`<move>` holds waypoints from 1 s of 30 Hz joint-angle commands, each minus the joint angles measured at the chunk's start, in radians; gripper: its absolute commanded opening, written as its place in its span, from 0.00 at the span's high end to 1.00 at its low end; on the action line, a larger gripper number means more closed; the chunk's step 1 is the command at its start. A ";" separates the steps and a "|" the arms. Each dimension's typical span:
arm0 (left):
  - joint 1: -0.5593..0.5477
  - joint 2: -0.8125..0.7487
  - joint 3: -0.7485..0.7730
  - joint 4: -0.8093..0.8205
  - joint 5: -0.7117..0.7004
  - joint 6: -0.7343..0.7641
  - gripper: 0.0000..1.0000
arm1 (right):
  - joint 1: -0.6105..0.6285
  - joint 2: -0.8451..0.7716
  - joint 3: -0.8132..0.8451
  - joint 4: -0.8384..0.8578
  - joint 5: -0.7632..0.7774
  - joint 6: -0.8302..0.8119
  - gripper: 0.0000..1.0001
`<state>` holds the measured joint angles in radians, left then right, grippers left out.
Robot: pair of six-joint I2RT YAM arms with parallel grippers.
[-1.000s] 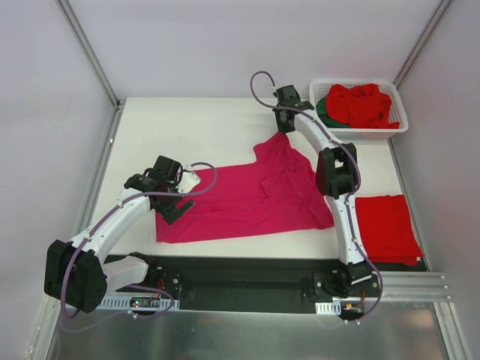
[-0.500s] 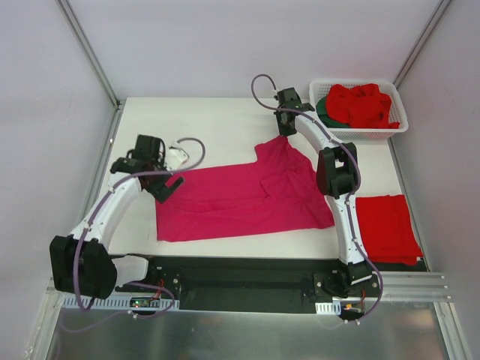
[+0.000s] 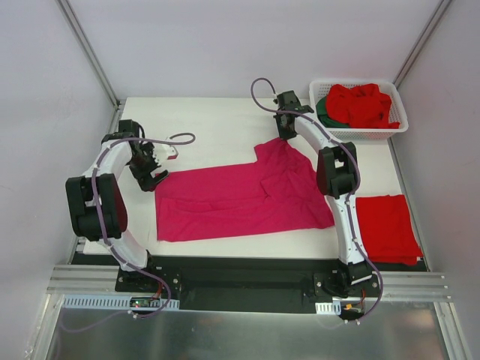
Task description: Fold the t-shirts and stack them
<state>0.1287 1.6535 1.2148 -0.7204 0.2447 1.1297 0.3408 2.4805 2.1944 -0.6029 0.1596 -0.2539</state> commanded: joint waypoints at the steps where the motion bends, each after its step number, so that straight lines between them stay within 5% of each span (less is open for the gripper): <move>1: 0.012 0.072 0.092 -0.089 0.093 0.193 0.01 | 0.003 -0.086 -0.005 0.006 -0.014 -0.015 0.99; 15: 0.017 0.210 0.252 -0.111 0.103 0.334 0.01 | 0.009 -0.071 0.028 -0.006 -0.017 -0.025 0.99; 30: -0.046 0.336 0.334 -0.203 -0.022 0.303 0.01 | 0.007 -0.078 0.036 -0.020 -0.025 -0.031 0.99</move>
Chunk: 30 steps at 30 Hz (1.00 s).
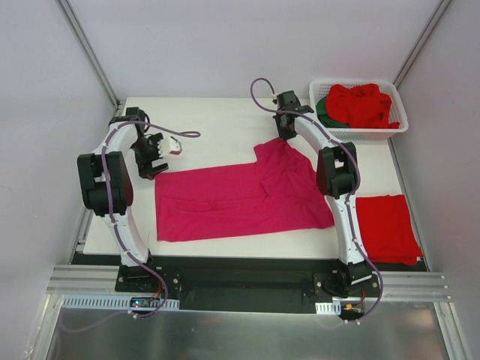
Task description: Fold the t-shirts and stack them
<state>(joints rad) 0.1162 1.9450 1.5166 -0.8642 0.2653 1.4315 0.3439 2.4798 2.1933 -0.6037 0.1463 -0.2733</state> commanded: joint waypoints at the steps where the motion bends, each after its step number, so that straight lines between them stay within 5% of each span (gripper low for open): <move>1: -0.038 0.052 0.033 -0.059 -0.054 -0.008 0.01 | 0.004 -0.076 0.037 -0.018 -0.013 -0.014 0.99; 30: -0.092 0.154 0.065 -0.027 -0.156 -0.160 0.14 | 0.004 -0.076 0.028 -0.018 -0.014 -0.029 0.99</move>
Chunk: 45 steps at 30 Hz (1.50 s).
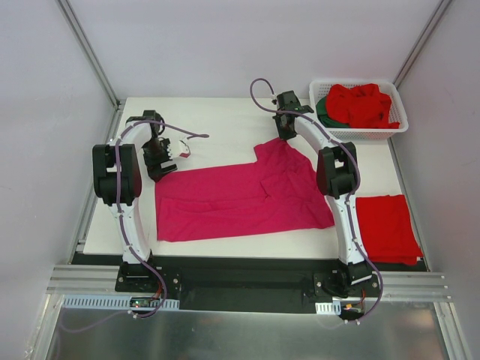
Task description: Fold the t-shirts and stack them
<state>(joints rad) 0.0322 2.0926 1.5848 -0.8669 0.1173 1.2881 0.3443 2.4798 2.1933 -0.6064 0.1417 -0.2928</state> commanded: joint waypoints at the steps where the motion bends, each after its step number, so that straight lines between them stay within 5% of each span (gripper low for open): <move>1: -0.008 0.006 -0.003 -0.024 -0.011 -0.018 0.16 | 0.004 -0.078 0.028 -0.015 -0.010 -0.009 0.99; 4: -0.009 0.007 -0.002 -0.024 -0.013 -0.023 0.22 | 0.004 -0.078 0.028 -0.015 -0.011 -0.009 0.99; 8: -0.012 0.010 -0.002 -0.024 -0.019 -0.021 0.49 | 0.004 -0.076 0.028 -0.015 -0.011 -0.009 0.99; 15: -0.015 0.020 -0.003 -0.024 -0.028 -0.029 0.73 | 0.004 -0.073 0.029 -0.016 -0.011 -0.016 0.99; 19: -0.020 0.020 -0.011 -0.023 -0.024 -0.032 0.73 | 0.004 -0.071 0.034 -0.018 -0.008 -0.017 0.99; 28: -0.029 -0.017 -0.008 -0.026 -0.061 -0.026 0.39 | 0.004 -0.070 0.033 -0.020 -0.013 -0.017 0.99; 45: -0.029 -0.105 0.070 -0.047 -0.090 0.004 0.38 | 0.005 -0.073 0.029 -0.024 -0.016 -0.019 0.99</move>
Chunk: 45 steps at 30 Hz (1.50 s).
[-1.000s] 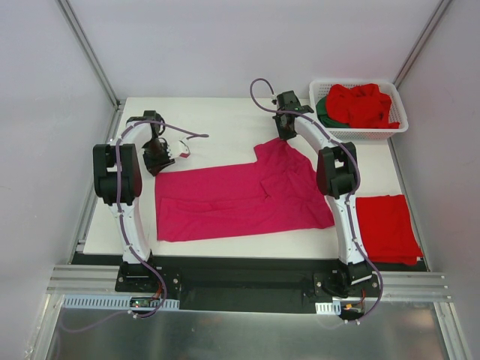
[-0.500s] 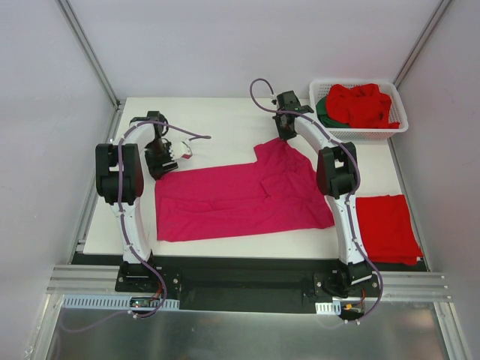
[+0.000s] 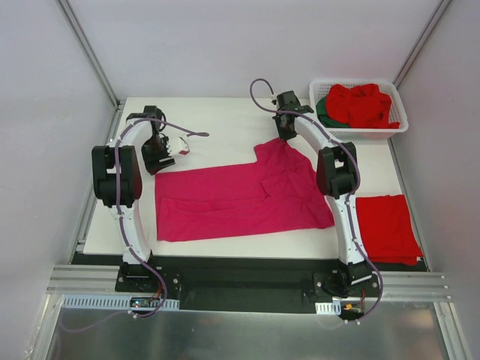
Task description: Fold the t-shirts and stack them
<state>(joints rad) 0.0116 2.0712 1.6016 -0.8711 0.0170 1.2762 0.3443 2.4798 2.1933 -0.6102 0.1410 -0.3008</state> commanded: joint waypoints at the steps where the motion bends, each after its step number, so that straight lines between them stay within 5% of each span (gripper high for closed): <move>1: -0.009 -0.086 0.057 -0.054 0.017 0.012 0.38 | 0.004 -0.074 0.029 -0.020 -0.017 -0.009 0.99; 13: -0.045 -0.043 0.044 -0.163 0.127 -0.043 0.38 | 0.005 -0.073 0.025 -0.022 -0.018 -0.012 0.99; 45: -0.021 0.056 0.067 -0.108 0.043 -0.078 0.39 | 0.002 -0.079 0.006 -0.016 -0.017 -0.024 0.99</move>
<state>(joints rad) -0.0135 2.1395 1.6722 -0.9543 0.0658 1.1938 0.3447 2.4798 2.1933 -0.6117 0.1398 -0.3092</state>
